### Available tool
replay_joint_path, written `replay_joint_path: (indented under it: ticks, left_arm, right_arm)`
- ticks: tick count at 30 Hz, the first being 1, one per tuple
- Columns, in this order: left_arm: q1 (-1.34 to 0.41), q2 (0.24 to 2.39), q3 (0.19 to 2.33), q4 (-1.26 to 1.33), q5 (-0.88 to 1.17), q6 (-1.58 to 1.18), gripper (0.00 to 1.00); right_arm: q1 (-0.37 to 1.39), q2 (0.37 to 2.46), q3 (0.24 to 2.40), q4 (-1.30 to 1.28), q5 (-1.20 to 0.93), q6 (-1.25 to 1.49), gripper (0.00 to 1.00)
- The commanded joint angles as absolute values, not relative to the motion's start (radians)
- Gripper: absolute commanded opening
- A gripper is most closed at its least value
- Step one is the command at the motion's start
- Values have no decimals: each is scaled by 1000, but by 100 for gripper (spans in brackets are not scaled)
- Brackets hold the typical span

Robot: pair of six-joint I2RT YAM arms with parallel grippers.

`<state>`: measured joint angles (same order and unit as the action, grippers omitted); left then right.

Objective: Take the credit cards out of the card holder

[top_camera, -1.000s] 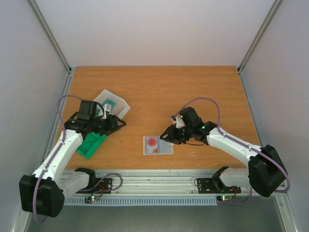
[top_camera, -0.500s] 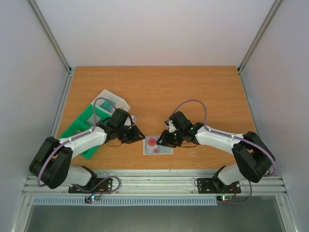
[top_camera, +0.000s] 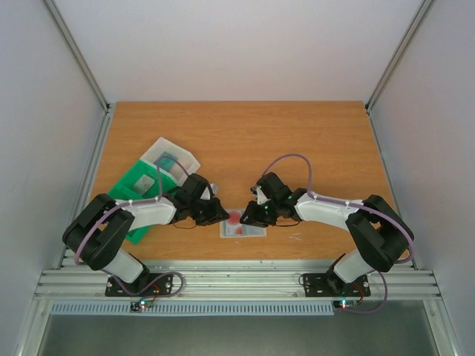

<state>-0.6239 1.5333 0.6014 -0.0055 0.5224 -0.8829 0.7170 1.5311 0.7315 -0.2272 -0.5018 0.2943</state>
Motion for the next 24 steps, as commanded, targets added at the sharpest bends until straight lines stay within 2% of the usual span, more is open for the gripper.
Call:
replay_joint_path:
  ticks: [1, 14, 24]
  left_arm:
    - [-633, 1552, 573, 94, 520, -899, 8]
    - [-633, 1579, 541, 55, 486, -896, 3]
    - [-634, 1586, 531, 61, 483, -888, 3]
  right_arm:
    - [727, 1550, 758, -201, -472, 277, 21]
    - [728, 1622, 755, -164, -462, 280, 16]
    - [730, 1635, 720, -90, -468, 286, 8]
